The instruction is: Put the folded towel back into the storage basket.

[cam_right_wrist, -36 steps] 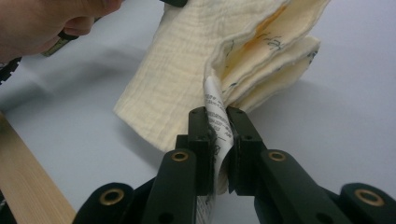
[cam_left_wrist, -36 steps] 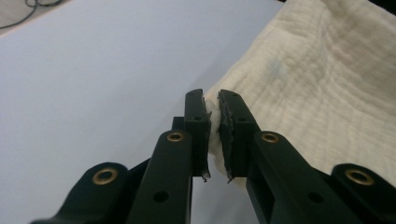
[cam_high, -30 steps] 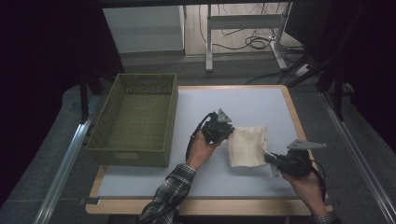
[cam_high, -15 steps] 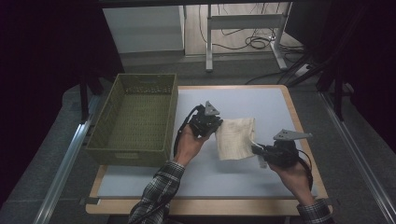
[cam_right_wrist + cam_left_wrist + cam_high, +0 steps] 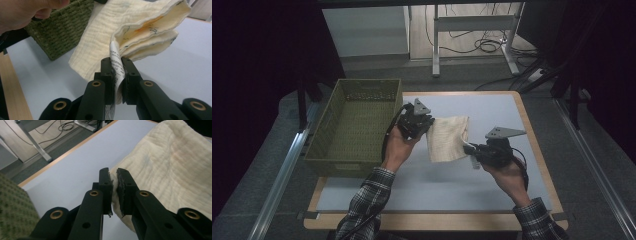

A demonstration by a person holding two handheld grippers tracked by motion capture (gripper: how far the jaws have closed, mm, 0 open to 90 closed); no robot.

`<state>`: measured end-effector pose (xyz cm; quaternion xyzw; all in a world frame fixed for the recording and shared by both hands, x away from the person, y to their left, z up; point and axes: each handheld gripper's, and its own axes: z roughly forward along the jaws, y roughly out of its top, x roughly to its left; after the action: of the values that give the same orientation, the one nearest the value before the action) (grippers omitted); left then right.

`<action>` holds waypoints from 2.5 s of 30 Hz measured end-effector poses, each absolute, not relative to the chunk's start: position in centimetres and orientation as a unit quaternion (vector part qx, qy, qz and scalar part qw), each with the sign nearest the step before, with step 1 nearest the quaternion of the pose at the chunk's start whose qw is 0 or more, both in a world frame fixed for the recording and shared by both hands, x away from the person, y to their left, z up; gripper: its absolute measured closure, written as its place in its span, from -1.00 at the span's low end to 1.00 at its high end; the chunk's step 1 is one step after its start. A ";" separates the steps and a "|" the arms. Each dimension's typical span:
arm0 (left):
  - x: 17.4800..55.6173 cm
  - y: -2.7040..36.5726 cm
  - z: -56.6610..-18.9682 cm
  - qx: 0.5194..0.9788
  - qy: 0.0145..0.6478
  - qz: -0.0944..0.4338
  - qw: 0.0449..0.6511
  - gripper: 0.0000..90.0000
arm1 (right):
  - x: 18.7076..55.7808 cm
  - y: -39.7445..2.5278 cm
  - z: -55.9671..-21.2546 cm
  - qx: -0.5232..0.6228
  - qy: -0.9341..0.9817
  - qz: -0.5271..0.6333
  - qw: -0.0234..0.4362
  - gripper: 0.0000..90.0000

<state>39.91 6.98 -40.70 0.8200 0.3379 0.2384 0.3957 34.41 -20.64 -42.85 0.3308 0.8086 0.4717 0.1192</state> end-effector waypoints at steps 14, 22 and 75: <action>40.2 10.7 -38.7 0.807 0.361 0.271 0.381 0.83 | 36.1 -16.8 -41.3 0.310 0.811 0.482 0.117 0.81; 40.5 12.6 -38.0 0.805 0.366 0.297 0.361 0.83 | 37.2 -14.7 -41.1 0.302 0.812 0.485 0.118 0.81; 41.2 29.2 -38.5 0.755 0.470 0.343 0.301 0.83 | 40.2 6.9 -42.0 0.230 0.856 0.454 0.091 0.80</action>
<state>41.18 29.21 -38.52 0.7554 0.4699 0.3435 0.3010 40.22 6.94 -41.99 0.2304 0.8557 0.4544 0.0909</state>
